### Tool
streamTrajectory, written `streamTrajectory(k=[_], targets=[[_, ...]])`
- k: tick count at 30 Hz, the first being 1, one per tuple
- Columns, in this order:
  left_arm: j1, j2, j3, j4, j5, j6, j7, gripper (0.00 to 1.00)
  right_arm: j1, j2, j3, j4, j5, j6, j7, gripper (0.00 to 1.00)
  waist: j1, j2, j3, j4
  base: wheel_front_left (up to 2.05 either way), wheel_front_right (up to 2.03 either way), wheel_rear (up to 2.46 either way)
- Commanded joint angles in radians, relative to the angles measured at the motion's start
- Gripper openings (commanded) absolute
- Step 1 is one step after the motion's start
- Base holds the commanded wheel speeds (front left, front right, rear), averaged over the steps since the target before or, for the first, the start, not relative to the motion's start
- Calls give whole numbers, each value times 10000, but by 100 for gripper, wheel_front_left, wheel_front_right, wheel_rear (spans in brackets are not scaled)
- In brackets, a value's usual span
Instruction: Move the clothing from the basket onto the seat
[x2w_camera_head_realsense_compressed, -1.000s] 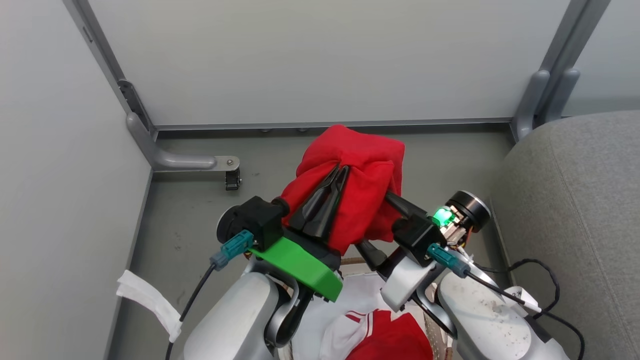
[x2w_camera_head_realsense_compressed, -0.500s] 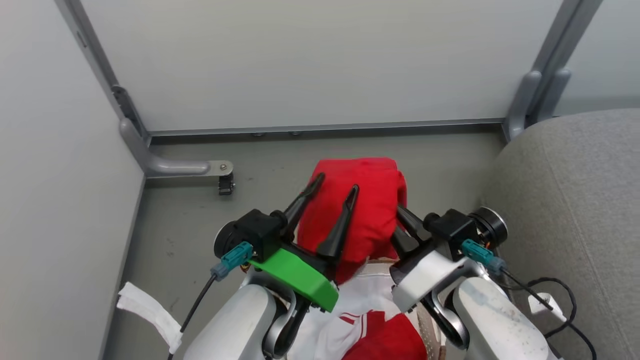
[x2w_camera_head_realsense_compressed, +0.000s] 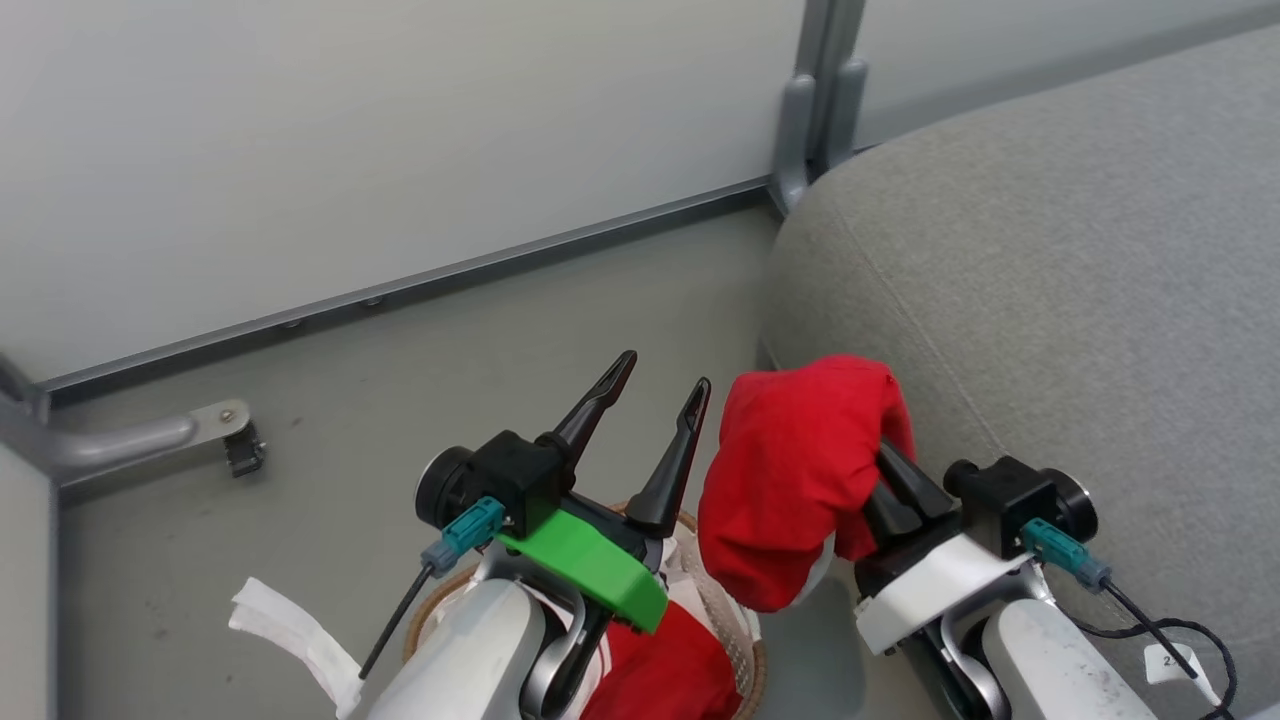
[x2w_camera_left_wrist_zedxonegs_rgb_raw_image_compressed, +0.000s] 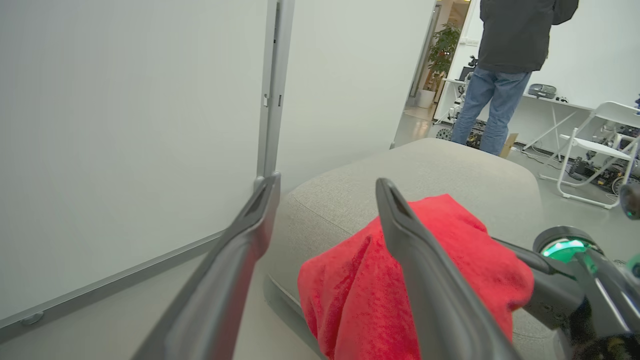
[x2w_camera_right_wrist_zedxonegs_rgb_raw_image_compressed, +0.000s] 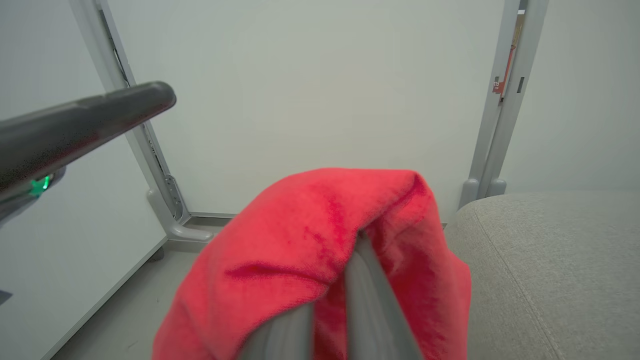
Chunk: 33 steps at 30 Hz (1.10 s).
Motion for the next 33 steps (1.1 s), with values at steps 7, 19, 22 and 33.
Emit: streamTrajectory(k=[7,19,22,33], targets=[[-333,52,-275,162,319,-40,6,100,-581,-551,-742,-111,-145,-10,-50,0,1,45,1365,-2063,0,0,0],[-1620,834,-1002,120,719,-43,5,100,-4273,-1546,-2580,1441,-1039,-10,-48,0,1,45,4346,-749,0,0,0],[-2006,1144,-1121,-31,781,-43,6,100,-5429,-1792,-3153,2262,-1302,-10,-48,0,1,45,5062,-384,0,0,0],[-2885,1772,-1225,-800,837,-44,6,100,-8363,-2589,-5565,4885,-2601,-10,-50,0,1,45,6936,624,0,0,0]])
